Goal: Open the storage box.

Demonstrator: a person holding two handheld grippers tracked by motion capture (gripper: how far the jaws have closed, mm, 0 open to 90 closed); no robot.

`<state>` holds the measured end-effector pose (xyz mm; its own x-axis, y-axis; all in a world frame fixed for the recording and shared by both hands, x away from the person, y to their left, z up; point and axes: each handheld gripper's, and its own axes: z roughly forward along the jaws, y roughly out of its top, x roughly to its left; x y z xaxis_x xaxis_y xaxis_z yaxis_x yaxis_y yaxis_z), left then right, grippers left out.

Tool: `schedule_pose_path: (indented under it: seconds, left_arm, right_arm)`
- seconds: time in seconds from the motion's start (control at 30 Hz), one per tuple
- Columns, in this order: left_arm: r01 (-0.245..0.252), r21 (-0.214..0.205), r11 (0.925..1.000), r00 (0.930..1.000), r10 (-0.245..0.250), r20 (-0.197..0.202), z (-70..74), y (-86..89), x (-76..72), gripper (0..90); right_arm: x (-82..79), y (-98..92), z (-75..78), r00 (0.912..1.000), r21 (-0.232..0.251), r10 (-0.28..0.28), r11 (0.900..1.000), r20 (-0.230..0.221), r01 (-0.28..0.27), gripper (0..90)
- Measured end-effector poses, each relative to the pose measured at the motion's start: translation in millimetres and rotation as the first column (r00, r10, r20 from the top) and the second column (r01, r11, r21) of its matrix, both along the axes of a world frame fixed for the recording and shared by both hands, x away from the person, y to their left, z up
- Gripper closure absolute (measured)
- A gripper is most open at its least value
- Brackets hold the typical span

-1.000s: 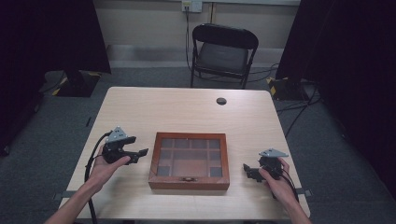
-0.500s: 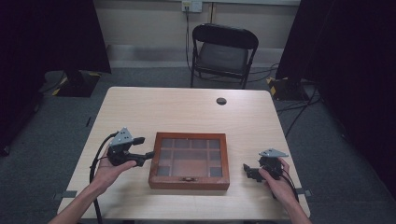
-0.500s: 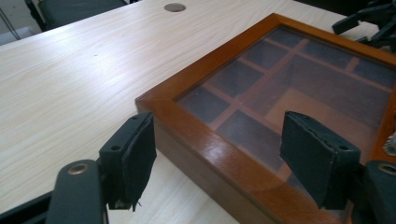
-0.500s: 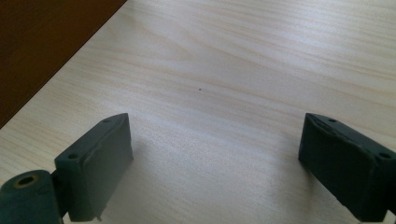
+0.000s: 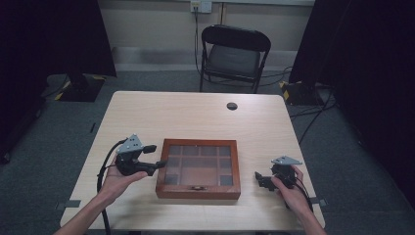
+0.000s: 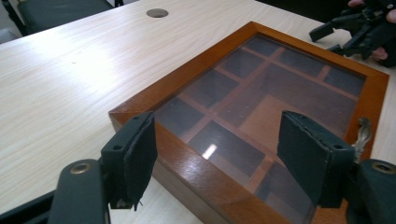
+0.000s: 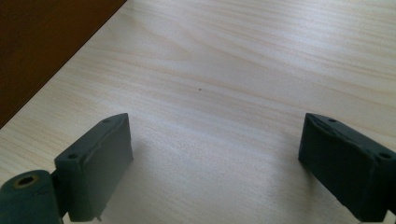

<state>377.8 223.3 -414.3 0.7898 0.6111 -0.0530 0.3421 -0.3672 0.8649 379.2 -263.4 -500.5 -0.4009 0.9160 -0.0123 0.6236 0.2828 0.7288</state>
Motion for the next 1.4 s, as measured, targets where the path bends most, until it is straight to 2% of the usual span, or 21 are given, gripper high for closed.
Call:
schedule_pose_path:
  seconds: [0.13, 0.17, 0.27, 0.37, 0.53, 0.6, 0.7, 0.83, 0.93, 1.07, 1.2, 1.27, 1.4]
  left_arm:
    - [0.024, -0.014, 0.9996, 0.9996, -0.024, -0.016, 1.6, -4.2, -1.9, 30.7]
    - [0.046, -0.023, 0.9987, 0.9985, -0.046, -0.028, 2.4, -5.6, -3.0, 32.9]
    - [0.059, -0.04, 0.9975, 0.9974, -0.06, -0.038, 2.9, -9.4, -5.4, 32.3]
    - [0.079, -0.042, 0.9959, 0.9959, -0.081, -0.041, 3.8, -12.4, -6.5, 32.9]
    - [0.097, -0.049, 0.9941, 0.9926, -0.1, -0.069, 4.3, -20.9, -7.6, 33.2]
    - [0.109, -0.049, 0.9929, 0.9916, -0.112, -0.066, 4.7, -23.3, -7.9, 33.2]
    - [0.143, -0.047, 0.9885, 0.9857, -0.147, -0.083, 6.3, -31.5, -9.3, 33.5]
    - [0.175, -0.042, 0.9836, 0.9804, -0.178, -0.084, 7.4, -40.7, -10.9, 33.6]
    - [0.212, -0.055, 0.9757, 0.9706, -0.217, -0.104, 7.5, -47.2, -11.5, 36.0]
    - [0.226, -0.055, 0.9725, 0.9679, -0.231, -0.099, 9.1, -55.9, -13.3, 38.7]
    - [0.269, -0.027, 0.9628, 0.957, -0.27, -0.106, 8.4, -67.7, -15.4, 41.0]
    - [0.276, -0.012, 0.9611, 0.9553, -0.276, -0.107, 6.9, -73.1, -16.4, 41.0]
    - [0.292, -0.012, 0.9562, 0.9492, -0.292, -0.118, 2.7, -85.4, -16.9, 42.1]
  right_arm:
    - [0.0, 0.0, 0.0, 1.0, 0.0, 0.0, 1.0, 0.0, 0.0, 8.9]
    - [0.0, 0.0, 0.0, 1.0, 0.0, 0.0, 1.0, 0.0, 0.0, 8.9]
    - [0.0, 0.0, 0.0, 1.0, 0.0, 0.0, 1.0, 0.0, 0.0, 8.9]
    - [0.0, 0.0, 0.0, 1.0, 0.0, 0.0, 1.0, 0.0, 0.0, 8.9]
    - [0.0, 0.0, 0.0, 1.0, 0.0, -0.002, 1.0, -0.001, 0.002, 8.8]
    - [0.0, 0.0, 0.1, 1.0, 0.0, -0.002, 1.0, -0.002, 0.002, 8.8]
    - [0.0, 0.0, 0.0, 1.0, 0.0, -0.003, 1.0, -0.001, 0.003, 8.9]
    - [0.0, 0.0, 0.0, 1.0, 0.0, -0.001, 1.0, 0.0, 0.001, 8.8]
    - [0.0, 0.0, 0.0, 1.0, 0.0, -0.001, 1.0, 0.0, 0.001, 8.8]
    - [0.0, 0.0, 0.0, 1.0, 0.0, -0.001, 1.0, -0.001, 0.001, 8.8]
    - [0.0, 0.0, 0.0, 1.0, 0.0, -0.001, 1.0, -0.001, 0.001, 8.8]
    - [0.0, 0.0, 0.0, 1.0, 0.0, -0.001, 1.0, -0.001, 0.001, 8.8]
    - [0.0, 0.0, 0.0, 1.0, 0.0, -0.001, 1.0, -0.001, 0.001, 8.8]
